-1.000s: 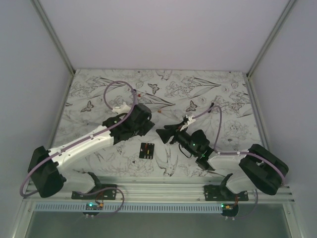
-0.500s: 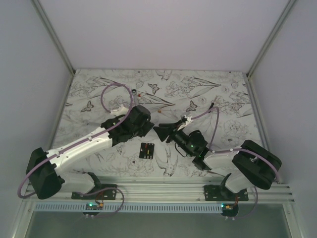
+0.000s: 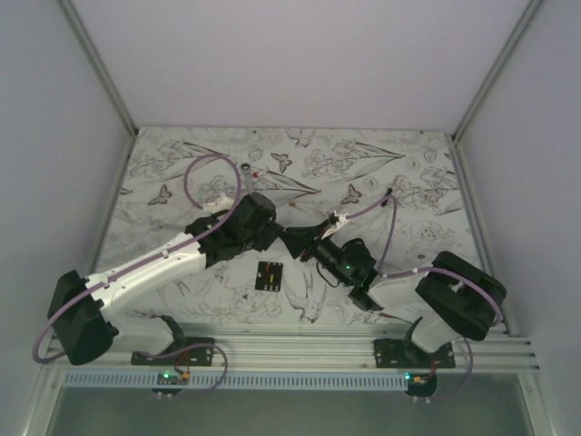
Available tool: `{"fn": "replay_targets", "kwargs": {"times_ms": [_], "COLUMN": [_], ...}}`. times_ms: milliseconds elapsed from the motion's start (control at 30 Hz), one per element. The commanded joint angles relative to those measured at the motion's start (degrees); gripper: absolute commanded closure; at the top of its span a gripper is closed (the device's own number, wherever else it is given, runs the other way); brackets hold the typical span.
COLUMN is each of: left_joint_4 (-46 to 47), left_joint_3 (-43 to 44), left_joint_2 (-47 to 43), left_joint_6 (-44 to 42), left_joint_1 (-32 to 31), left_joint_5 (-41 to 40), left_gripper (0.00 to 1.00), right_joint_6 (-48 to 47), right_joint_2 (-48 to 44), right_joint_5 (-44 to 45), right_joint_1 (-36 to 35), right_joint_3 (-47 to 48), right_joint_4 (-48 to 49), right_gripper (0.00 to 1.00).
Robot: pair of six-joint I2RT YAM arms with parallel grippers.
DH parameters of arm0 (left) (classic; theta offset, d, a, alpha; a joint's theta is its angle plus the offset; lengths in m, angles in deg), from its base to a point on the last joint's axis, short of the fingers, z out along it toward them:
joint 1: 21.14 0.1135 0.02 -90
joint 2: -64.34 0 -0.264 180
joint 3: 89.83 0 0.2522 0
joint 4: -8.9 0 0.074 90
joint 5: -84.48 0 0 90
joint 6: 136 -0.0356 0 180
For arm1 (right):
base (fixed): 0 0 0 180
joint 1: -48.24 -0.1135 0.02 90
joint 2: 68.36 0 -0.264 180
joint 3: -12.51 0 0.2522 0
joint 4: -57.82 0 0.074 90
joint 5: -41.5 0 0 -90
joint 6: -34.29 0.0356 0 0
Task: Snap on the fuse box
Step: Pick up the fuse from the center of the board.
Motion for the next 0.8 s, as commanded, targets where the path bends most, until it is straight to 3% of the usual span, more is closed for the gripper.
{"fn": "replay_targets", "kwargs": {"times_ms": [0, 267, 567, 667, 767], "left_joint_4": [-0.19, -0.05, 1.34, 1.44, 1.43], "left_joint_3": [0.16, -0.44, -0.99, -1.63, -3.08], "left_joint_2": [-0.49, -3.0, -3.7, -4.66, -6.02], "left_joint_6": [1.61, 1.67, 1.83, 1.64, 1.38], "left_joint_1": [-0.48, -0.61, -0.76, -0.79, -0.75], "left_joint_5": [2.34, 3.51, 6.09, 5.91, 4.45], "left_gripper": [0.88, 0.88, 0.87, 0.82, 0.71], "right_joint_6": [0.45, 0.75, 0.72, 0.15, -0.87], "right_joint_2": [2.04, 2.3, 4.86, 4.56, 3.81], "right_joint_5": [1.94, 2.65, 2.47, 2.62, 2.6], "right_joint_1": [-0.45, -0.47, -0.45, -0.49, -0.36], "right_joint_3": [1.77, 2.18, 2.83, 2.79, 2.74], "right_joint_4": [3.78, 4.91, 5.0, 4.31, 2.54], "right_gripper": [0.61, 0.67, 0.86, 0.98, 1.0]}}
